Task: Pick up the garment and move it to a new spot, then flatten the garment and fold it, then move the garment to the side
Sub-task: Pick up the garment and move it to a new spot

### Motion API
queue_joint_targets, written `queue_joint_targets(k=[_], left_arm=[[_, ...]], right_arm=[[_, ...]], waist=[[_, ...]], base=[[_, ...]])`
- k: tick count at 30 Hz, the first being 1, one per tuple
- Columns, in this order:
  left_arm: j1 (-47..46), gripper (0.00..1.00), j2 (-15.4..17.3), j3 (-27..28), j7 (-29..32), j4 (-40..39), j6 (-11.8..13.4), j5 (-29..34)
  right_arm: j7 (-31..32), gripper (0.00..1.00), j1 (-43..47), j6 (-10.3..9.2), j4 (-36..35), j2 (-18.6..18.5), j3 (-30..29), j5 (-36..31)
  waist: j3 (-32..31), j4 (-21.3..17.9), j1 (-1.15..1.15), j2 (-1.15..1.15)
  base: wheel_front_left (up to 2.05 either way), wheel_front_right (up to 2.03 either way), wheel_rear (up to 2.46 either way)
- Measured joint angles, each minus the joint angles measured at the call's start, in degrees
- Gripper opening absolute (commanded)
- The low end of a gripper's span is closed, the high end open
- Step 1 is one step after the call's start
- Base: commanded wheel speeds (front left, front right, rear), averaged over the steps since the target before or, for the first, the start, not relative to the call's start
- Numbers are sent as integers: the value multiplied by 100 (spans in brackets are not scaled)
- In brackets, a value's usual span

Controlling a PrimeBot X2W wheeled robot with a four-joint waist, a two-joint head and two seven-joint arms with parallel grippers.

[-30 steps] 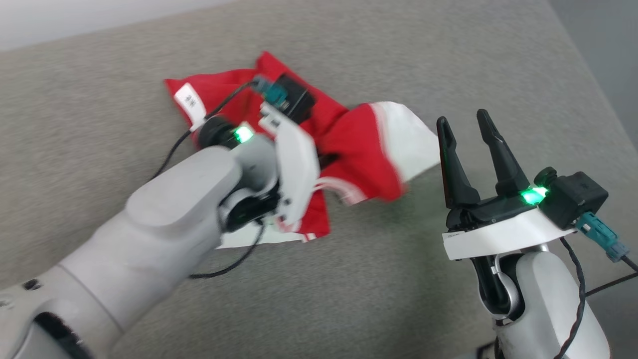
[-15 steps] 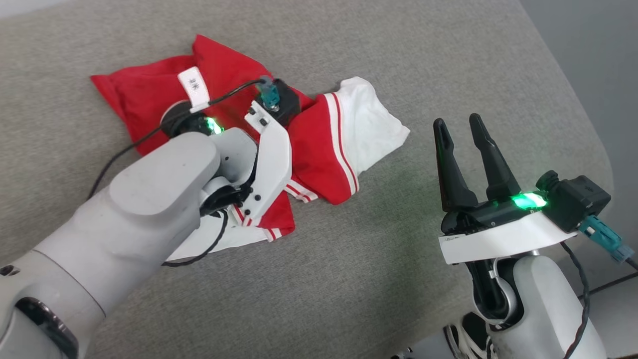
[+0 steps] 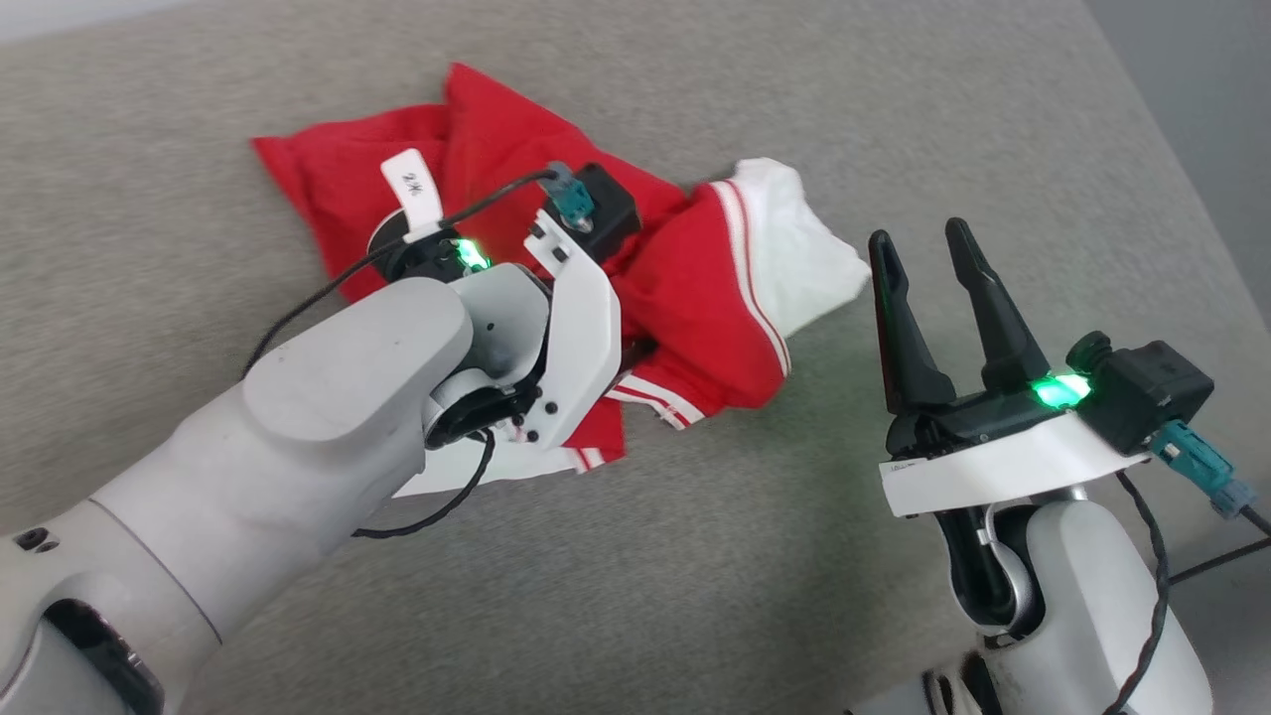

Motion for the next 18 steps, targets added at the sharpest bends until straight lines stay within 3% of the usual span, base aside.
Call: queue_joint_targets(k=[9, 18], left_arm=[[147, 100, 27, 21, -1455, -332, 18, -818], [1461, 100, 86, 489, -3373, 214, 18, -1535]], right_arm=[[0, 100, 47, 1, 309, -71, -145, -693], [0, 100, 410, 0, 533, -524, -312, -842]], waist=[[-480, 726, 0, 0], [-1091, 1453, 0, 0]], base=[[0, 0, 0], [0, 0, 0]])
